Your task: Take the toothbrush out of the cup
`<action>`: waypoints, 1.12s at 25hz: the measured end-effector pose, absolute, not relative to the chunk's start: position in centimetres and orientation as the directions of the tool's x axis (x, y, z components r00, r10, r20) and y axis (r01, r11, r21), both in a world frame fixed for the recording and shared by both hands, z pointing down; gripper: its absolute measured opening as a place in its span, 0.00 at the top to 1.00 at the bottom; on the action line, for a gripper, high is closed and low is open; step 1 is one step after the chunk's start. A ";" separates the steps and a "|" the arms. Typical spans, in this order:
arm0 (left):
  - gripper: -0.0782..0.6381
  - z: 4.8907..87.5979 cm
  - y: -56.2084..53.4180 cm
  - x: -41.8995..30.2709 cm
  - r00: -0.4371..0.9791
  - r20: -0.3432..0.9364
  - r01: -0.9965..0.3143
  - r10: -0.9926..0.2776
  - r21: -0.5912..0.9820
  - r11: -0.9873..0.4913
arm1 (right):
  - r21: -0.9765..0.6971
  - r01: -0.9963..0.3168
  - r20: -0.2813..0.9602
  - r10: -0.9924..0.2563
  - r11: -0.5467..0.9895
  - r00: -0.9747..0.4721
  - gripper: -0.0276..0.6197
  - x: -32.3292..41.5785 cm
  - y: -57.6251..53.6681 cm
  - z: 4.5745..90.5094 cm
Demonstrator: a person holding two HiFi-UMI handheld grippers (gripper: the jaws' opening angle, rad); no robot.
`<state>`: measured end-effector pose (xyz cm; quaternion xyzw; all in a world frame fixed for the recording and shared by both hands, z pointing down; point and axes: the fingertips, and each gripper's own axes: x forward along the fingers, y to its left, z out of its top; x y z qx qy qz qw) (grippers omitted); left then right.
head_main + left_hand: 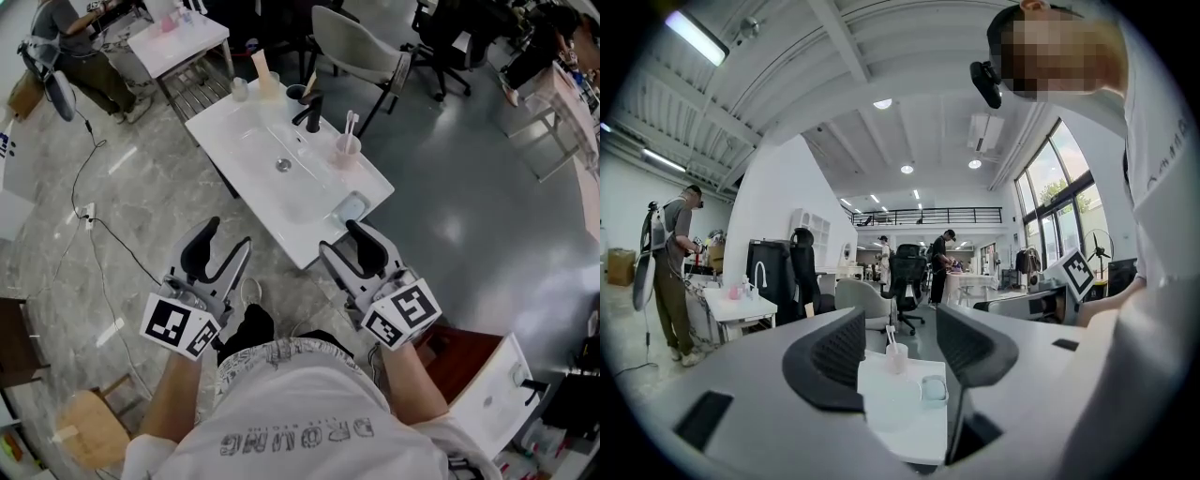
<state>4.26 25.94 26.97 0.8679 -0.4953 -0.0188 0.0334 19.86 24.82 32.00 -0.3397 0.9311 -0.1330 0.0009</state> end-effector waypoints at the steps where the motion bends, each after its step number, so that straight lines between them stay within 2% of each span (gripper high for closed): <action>1: 0.55 27.1 25.6 4.1 0.509 0.001 -0.858 -0.860 0.076 -0.508 | -0.248 -0.635 0.086 -0.637 0.731 -0.766 0.58 19.9 24.4 32.0; 14: 0.55 27.6 15.9 -1.8 0.573 -0.037 -0.816 -0.819 0.069 -0.574 | -0.230 -0.709 0.107 -0.707 0.666 -0.699 0.59 15.0 17.4 33.4; 28: 0.55 31.9 3.7 -13.7 0.648 0.026 -0.757 -0.761 0.126 -0.641 | -0.250 -0.786 0.202 -0.763 0.566 -0.614 0.59 4.0 6.4 36.5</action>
